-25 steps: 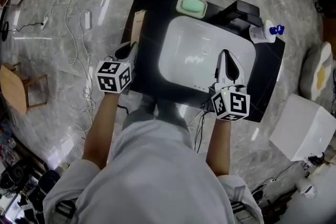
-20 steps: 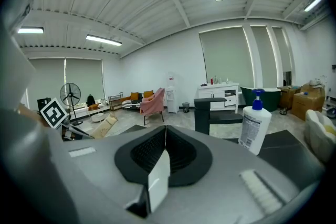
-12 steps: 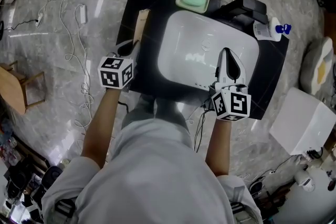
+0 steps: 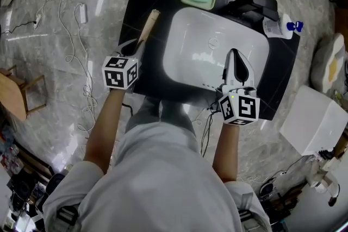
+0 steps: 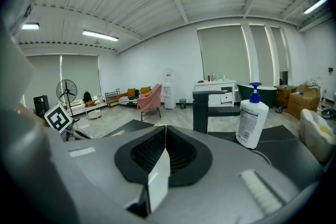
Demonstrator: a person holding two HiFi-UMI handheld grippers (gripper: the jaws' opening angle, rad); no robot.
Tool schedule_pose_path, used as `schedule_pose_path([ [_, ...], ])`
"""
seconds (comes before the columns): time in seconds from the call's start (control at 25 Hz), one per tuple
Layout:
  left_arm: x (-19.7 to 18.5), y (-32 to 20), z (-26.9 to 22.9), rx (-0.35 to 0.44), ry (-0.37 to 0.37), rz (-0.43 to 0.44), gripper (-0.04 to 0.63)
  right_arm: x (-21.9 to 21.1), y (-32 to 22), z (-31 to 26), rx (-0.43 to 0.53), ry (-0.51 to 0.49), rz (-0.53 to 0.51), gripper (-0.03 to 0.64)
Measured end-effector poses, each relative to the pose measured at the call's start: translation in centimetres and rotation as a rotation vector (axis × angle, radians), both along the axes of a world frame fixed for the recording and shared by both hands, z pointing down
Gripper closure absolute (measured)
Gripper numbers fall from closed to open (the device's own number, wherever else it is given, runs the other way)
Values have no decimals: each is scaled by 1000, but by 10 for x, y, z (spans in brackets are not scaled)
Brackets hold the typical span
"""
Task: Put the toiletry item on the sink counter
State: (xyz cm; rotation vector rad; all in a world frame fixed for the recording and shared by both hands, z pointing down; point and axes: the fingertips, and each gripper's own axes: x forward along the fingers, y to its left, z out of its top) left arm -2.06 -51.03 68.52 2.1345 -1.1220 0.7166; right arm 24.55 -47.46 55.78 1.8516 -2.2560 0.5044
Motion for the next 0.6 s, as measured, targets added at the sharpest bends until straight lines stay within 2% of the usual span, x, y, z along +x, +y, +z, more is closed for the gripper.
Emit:
schedule_pose_path([
  [0.36,-23,3,-15,42,-9,-35,494,-16,11,-10,10,6,-8,614],
  [0.6,-34,16,-28,58,4,-31,494,-30,23,-23,26,8,-11,614],
])
